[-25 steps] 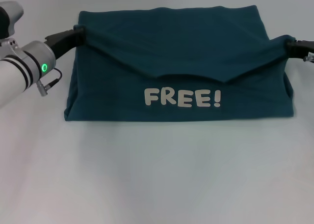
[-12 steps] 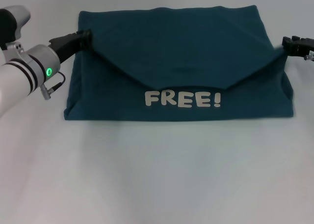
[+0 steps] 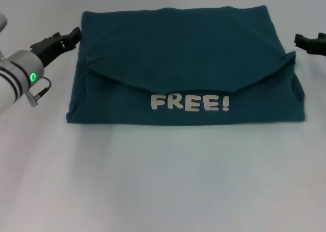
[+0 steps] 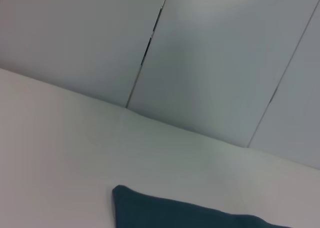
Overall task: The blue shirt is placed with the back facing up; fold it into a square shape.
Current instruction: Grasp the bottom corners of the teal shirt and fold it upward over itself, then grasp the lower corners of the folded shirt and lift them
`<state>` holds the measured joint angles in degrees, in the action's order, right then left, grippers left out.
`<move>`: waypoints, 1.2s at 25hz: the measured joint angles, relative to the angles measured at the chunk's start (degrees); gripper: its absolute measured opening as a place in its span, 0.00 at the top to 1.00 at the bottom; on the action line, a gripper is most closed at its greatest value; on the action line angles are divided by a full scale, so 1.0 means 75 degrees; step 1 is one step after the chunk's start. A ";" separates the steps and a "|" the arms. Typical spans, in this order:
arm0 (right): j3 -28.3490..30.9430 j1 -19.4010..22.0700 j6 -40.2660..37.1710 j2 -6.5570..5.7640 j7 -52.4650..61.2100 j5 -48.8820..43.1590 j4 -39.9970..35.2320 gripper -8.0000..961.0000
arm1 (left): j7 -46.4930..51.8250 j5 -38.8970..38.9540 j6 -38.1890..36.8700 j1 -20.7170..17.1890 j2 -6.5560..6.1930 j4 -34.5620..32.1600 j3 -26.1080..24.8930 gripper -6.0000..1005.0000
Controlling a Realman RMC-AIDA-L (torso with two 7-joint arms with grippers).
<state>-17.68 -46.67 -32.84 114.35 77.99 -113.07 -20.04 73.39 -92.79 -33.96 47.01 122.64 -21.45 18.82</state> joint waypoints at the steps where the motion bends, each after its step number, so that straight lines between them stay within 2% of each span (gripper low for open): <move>1: -0.0029 0.0064 -0.0188 -0.0039 0.0198 -0.0029 -0.0033 0.42 | 0.0066 -0.0007 -0.0067 -0.0071 -0.0020 -0.0017 0.0050 0.59; 6: -0.0824 0.0635 -0.1599 -0.0233 0.1962 -0.0255 -0.0591 0.24 | 0.0915 -0.0062 -0.0819 -0.0722 -0.0116 -0.0320 0.0919 0.36; 10: -0.1420 0.1161 -0.2837 -0.0294 0.2996 -0.0280 -0.1175 0.16 | 0.1479 -0.0064 -0.1898 -0.1441 -0.0081 -0.0985 0.1572 0.27; 12: -0.1573 0.1423 -0.3372 -0.0294 0.3434 -0.0281 -0.1489 0.12 | 0.1684 -0.0063 -0.2323 -0.1719 -0.0050 -0.1244 0.1678 0.22; 14: -0.1652 0.1597 -0.3696 -0.0283 0.3700 -0.0284 -0.1656 0.12 | 0.1762 -0.0064 -0.2750 -0.1963 -0.0038 -0.1390 0.1703 0.17; 17: -0.1700 0.1862 -0.4490 -0.0241 0.3901 -0.0281 -0.1866 0.13 | 0.1766 -0.0072 -0.3273 -0.2242 -0.0036 -0.1549 0.1741 0.17; 20: -0.1702 0.1895 -0.4806 -0.0221 0.3904 -0.0281 -0.1882 0.13 | 0.1769 -0.0249 -0.3518 -0.2417 -0.0041 -0.1681 0.1841 0.17; 27: -0.1826 0.1812 -0.5552 -0.0117 0.3907 -0.0286 -0.1845 0.13 | 0.1877 -0.1498 -0.3618 -0.2460 -0.0042 -0.1829 0.1889 0.17; 30: -0.1872 0.1710 -0.5726 -0.0002 0.3913 -0.0282 -0.1828 0.13 | 0.1865 -0.1801 -0.3581 -0.2502 -0.0031 -0.1852 0.1878 0.17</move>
<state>-31.72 -33.84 -75.79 114.33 107.34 -115.19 -33.75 87.38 -106.29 -60.82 28.24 122.41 -35.35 32.90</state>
